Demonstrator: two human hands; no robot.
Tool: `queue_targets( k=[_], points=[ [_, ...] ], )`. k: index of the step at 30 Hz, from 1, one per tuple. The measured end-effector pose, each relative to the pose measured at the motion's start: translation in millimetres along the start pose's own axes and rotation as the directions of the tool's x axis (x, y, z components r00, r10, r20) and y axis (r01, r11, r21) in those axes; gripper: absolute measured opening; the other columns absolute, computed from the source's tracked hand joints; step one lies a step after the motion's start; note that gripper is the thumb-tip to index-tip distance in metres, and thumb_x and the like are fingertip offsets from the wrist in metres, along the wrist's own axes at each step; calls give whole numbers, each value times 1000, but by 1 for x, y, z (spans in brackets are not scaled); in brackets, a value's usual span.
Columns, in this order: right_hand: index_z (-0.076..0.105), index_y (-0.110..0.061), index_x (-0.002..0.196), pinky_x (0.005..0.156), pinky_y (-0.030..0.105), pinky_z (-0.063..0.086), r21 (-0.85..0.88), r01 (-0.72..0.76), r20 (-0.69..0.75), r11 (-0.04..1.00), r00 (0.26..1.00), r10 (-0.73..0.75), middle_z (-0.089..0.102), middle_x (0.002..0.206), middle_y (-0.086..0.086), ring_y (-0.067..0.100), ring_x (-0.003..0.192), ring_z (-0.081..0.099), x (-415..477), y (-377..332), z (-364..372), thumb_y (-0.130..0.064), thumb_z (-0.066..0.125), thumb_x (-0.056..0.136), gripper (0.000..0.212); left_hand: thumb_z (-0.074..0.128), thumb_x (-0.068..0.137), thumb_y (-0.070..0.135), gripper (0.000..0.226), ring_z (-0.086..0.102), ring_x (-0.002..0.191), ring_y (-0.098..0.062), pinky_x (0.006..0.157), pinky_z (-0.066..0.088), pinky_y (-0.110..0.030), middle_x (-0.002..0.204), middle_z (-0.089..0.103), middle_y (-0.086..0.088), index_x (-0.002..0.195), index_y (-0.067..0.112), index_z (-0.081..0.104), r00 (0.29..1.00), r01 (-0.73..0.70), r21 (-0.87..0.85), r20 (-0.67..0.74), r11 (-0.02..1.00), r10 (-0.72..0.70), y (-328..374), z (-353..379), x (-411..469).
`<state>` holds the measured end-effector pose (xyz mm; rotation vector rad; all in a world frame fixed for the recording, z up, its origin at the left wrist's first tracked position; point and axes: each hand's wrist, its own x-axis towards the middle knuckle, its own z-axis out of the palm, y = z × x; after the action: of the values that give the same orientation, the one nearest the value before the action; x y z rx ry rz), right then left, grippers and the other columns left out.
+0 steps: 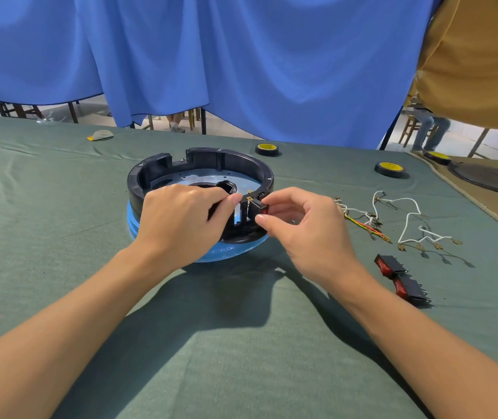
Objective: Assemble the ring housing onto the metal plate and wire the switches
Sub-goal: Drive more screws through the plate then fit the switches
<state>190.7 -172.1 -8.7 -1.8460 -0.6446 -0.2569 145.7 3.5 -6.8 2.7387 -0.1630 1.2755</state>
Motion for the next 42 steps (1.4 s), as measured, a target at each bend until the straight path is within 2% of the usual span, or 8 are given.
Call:
queue_targets(
  k=[4,8,13,26,32,34,37,42],
  points=[
    [72,-20,87,76,32,58,-83,27,-32,996,999,-30,72,76,-11,1,72,67,-2,-2,1,-13,77,78,13,49,97,38,49,42,37,-19,42,25,-22,40,43,6,55,17,62,1000,8,14,-13,1000,-7,2,-1,0],
    [73,-21,87,73,8,50,-178,79,-56,981,994,-91,70,74,-15,-6,70,65,-4,-2,1,-14,77,77,13,48,97,39,49,43,38,-20,42,25,-23,40,44,5,55,17,61,1000,16,24,-11,1000,-15,1,-1,0],
    [74,-21,90,70,2,44,-194,98,-60,976,992,-111,68,75,-19,-6,74,65,-4,0,5,-14,78,78,15,49,98,37,48,44,38,-21,42,26,-25,41,44,5,56,17,61,1000,22,9,-23,1000,-22,1,1,-1],
    [77,-20,94,75,11,52,-179,103,-95,978,988,-121,66,74,-23,-7,76,66,2,3,12,-15,77,79,16,49,98,37,48,46,39,-20,41,34,-29,42,48,4,57,17,64,999,8,-12,-54,1000,-9,1,5,-1],
    [79,-18,93,73,31,58,-139,97,-95,986,989,-110,75,80,-9,2,71,69,3,3,10,-16,70,86,11,48,98,37,49,43,37,-18,42,29,-26,40,44,6,55,18,63,997,8,-9,-83,1000,-8,1,6,-1],
    [79,-16,90,65,27,59,-44,31,-57,999,998,-33,75,76,-6,5,69,70,7,3,7,-12,71,86,10,47,97,38,50,42,38,-19,42,28,-26,40,40,7,54,17,62,995,19,1,-98,1000,-18,1,7,-1],
    [77,-14,80,55,20,56,80,-38,-49,996,998,42,74,68,0,10,65,71,12,1,5,-8,74,82,7,47,94,47,51,51,42,-23,42,37,-31,42,53,3,61,16,71,993,21,17,-117,1000,-19,2,9,-2],
    [74,-22,69,54,20,53,71,-30,-69,997,997,35,71,62,-3,7,59,68,14,0,6,-13,78,79,14,48,90,55,53,54,43,-25,45,41,-31,43,55,1,63,16,74,988,42,9,-147,999,-40,4,11,-1]
  ],
)
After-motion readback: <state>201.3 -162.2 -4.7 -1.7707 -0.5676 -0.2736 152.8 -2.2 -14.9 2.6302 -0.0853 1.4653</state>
